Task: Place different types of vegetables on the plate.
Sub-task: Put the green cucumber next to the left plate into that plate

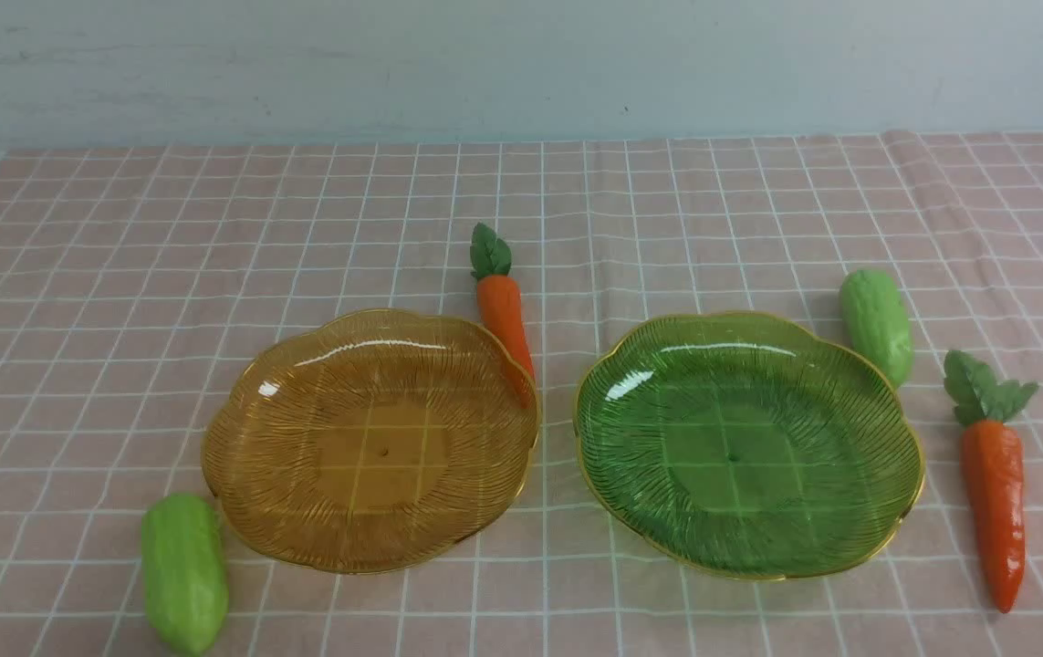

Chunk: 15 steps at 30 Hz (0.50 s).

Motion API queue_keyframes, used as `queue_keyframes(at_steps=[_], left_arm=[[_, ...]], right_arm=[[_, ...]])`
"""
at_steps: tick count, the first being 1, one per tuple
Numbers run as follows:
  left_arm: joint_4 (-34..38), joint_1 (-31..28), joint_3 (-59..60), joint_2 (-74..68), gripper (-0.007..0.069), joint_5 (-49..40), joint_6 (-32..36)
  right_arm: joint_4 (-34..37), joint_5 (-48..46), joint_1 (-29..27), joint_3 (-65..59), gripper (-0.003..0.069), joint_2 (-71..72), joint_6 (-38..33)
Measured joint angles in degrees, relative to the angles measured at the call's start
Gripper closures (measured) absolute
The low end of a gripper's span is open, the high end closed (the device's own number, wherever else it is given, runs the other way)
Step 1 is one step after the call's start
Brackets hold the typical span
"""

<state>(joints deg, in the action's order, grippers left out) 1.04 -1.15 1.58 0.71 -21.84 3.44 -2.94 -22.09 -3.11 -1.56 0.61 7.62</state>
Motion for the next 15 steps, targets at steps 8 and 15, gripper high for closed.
queue_keyframes(at_steps=[8,15], left_arm=[[0.0,0.0,0.0,0.0,0.0627,0.0,0.0],[1.9,0.0,0.1,0.0,0.0627,0.7,-1.0]], right_arm=[[0.0,0.0,0.0,0.0,0.0675,0.0,0.0],[0.0,0.0,0.0,0.0,0.0675,0.0,0.0]])
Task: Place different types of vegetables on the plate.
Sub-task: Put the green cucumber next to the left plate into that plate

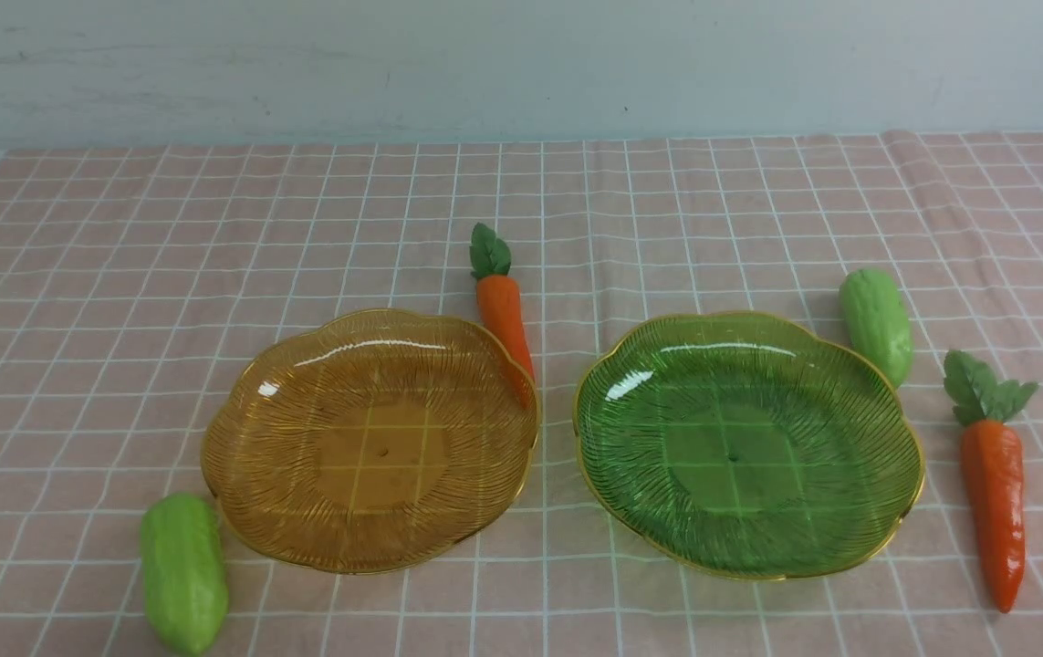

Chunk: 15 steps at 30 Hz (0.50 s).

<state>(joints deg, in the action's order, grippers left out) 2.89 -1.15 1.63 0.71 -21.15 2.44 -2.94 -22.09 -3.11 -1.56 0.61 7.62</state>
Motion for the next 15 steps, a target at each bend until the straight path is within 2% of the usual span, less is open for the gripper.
queue_keyframes(at_steps=[6,10,15], left_arm=[[13.9,0.0,0.0,0.0,0.0627,7.9,-7.1],[24.4,0.0,0.0,0.0,0.0627,16.4,-8.5],[30.2,0.0,0.1,0.0,0.0627,27.8,-8.6]], right_arm=[[0.0,0.0,0.0,0.0,0.0675,0.0,0.0],[0.0,0.0,0.0,0.0,0.0675,0.0,0.0],[0.0,0.0,0.0,0.0,0.0675,0.0,0.0]])
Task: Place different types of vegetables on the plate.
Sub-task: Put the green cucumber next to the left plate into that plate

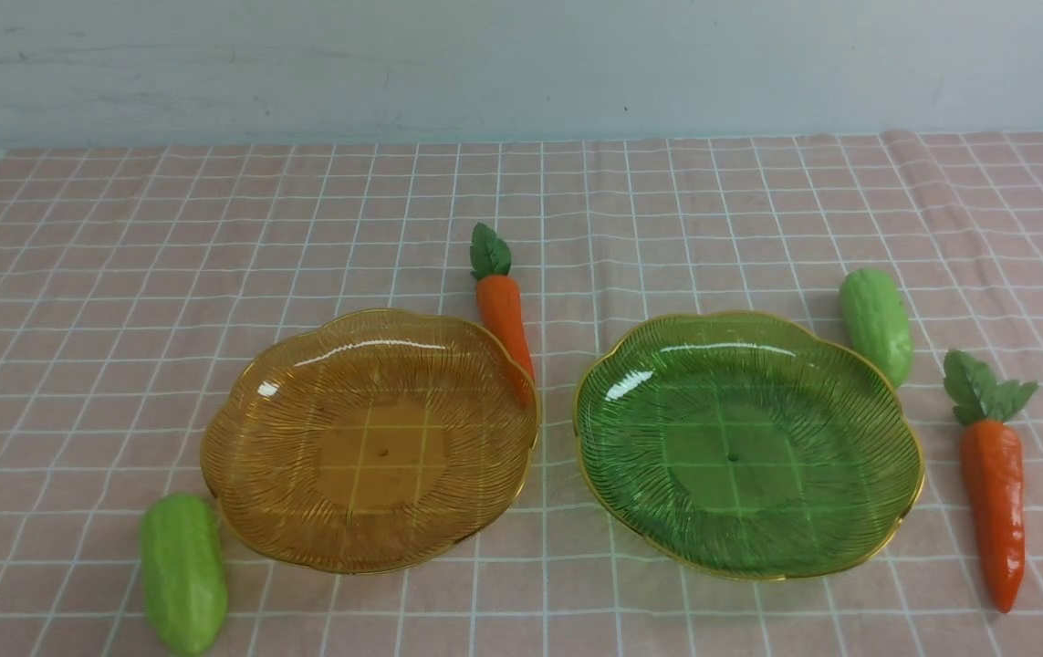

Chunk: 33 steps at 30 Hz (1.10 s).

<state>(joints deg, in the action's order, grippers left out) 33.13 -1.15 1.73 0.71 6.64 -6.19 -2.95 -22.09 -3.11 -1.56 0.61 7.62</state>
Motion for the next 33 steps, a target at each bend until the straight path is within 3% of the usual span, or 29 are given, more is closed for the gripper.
queue_keyframes(at_steps=[4,7,8,9,10,11,17,23,28,33], left_arm=[[2.0,0.0,-2.5,0.0,0.0627,7.8,-0.2],[0.4,0.0,-13.2,-1.5,0.0627,-1.2,2.5],[0.2,0.0,-14.0,-1.8,0.0627,-2.2,2.8],[-0.5,0.0,-17.1,-3.3,0.0627,-6.6,3.8],[-2.5,0.0,-25.7,-11.4,0.0627,-21.0,5.9],[-3.8,0.0,-29.5,-15.5,0.0627,-27.4,6.2],[-15.4,0.0,-44.5,-41.5,0.0627,-54.9,6.9],[-20.3,0.0,-45.7,-64.1,0.0627,-58.5,6.9],[-18.8,0.0,-45.8,-73.4,0.0627,-54.9,7.2],[-18.2,0.0,-45.8,-77.1,0.0597,-51.7,11.7]], right_arm=[[4.4,2.1,0.0,-0.1,0.0675,0.0,2.3],[13.0,8.4,0.0,-0.2,0.0675,0.0,6.1],[13.0,8.4,0.0,-0.2,0.0675,0.0,6.1],[15.1,9.7,0.0,-0.2,0.0675,0.0,6.9],[22.5,13.3,0.0,-0.2,0.0675,0.0,9.6],[25.6,14.2,0.0,-0.2,0.0675,0.0,10.4],[35.5,15.3,0.0,-0.2,0.0675,0.0,11.3],[35.6,15.2,0.1,-0.1,0.0675,0.0,11.1],[32.2,3.9,2.1,9.8,0.0675,-1.7,4.7],[29.8,-9.6,2.8,25.1,0.0675,-15.9,-5.6]])
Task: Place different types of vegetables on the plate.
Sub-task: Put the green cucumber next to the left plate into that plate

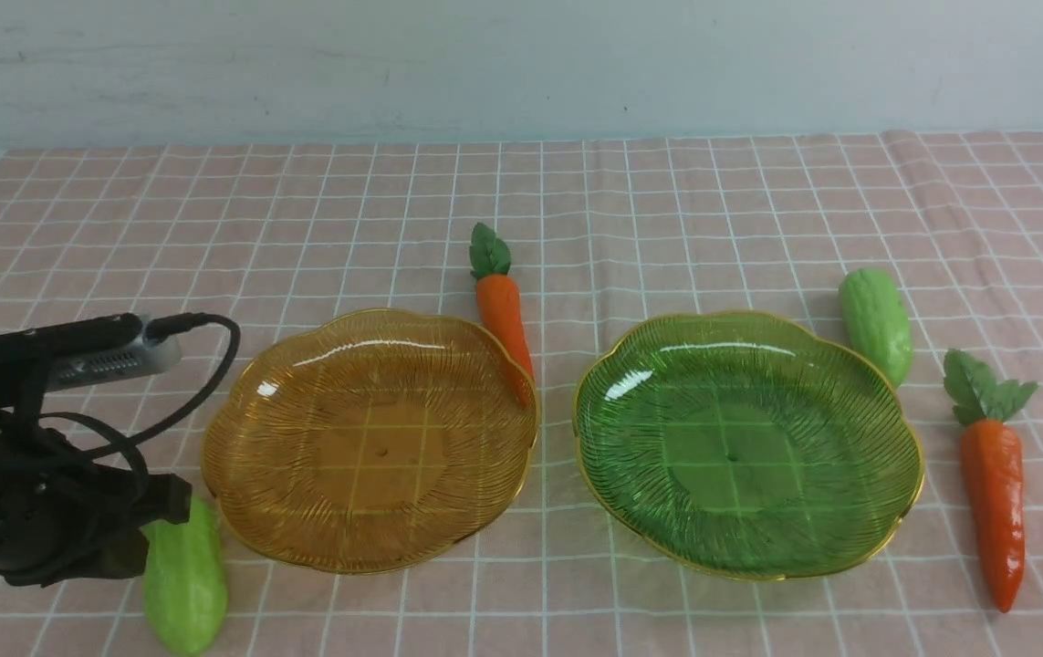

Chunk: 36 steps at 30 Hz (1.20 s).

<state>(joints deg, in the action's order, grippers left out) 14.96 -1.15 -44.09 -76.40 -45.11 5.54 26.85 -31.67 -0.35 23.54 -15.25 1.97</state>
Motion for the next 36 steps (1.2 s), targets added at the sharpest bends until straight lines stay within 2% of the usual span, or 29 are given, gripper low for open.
queue_keyframes(at_steps=[2,5,10,12,14,17,20,22,24,28,31,36], left_arm=[[0.7,0.0,0.0,-1.0,0.0538,1.1,1.4],[1.5,0.0,0.0,-3.0,0.0398,2.6,2.1],[1.5,0.0,-0.1,-8.4,0.0064,3.9,1.8],[1.6,0.0,-0.1,-10.0,0.0004,4.2,1.6],[1.6,0.0,-0.1,-11.3,-0.0024,4.8,1.6],[1.6,0.0,-0.2,-12.7,-0.0033,5.1,1.6],[1.6,0.0,-0.2,-13.8,0.0004,5.1,1.6],[1.6,0.0,-0.3,-14.5,0.0069,5.1,1.2],[1.4,0.0,-0.3,-15.3,0.0189,5.0,0.3],[-0.5,0.0,-0.9,-15.5,0.0298,3.4,-1.7],[-3.2,0.0,-2.4,-15.3,0.0314,-0.5,-3.3],[-7.3,0.0,-7.3,-9.6,0.0323,-8.9,-4.9]], right_arm=[[0.0,-5.5,0.0,4.9,0.0675,-6.0,-4.5],[0.8,-10.5,0.0,8.7,0.0675,-12.7,-10.0],[4.7,-11.8,0.0,8.8,0.0675,-15.2,-14.9],[4.7,-11.5,0.0,8.9,0.0675,-15.2,-15.3],[4.7,-11.2,0.0,8.9,0.0675,-15.2,-15.4],[4.9,-10.8,0.0,8.9,0.0675,-15.2,-15.4],[4.9,-10.0,0.0,8.9,0.0675,-15.2,-15.4],[4.9,-9.2,0.0,8.9,0.0675,-15.2,-15.4],[4.8,-8.1,0.0,8.9,0.0675,-15.2,-15.4],[4.4,-7.5,0.0,9.9,0.0675,-16.7,-14.9],[3.1,-9.3,0.0,12.1,0.0675,-19.8,-13.3],[-5.3,-14.6,0.0,18.6,0.0675,-27.8,-8.4]])
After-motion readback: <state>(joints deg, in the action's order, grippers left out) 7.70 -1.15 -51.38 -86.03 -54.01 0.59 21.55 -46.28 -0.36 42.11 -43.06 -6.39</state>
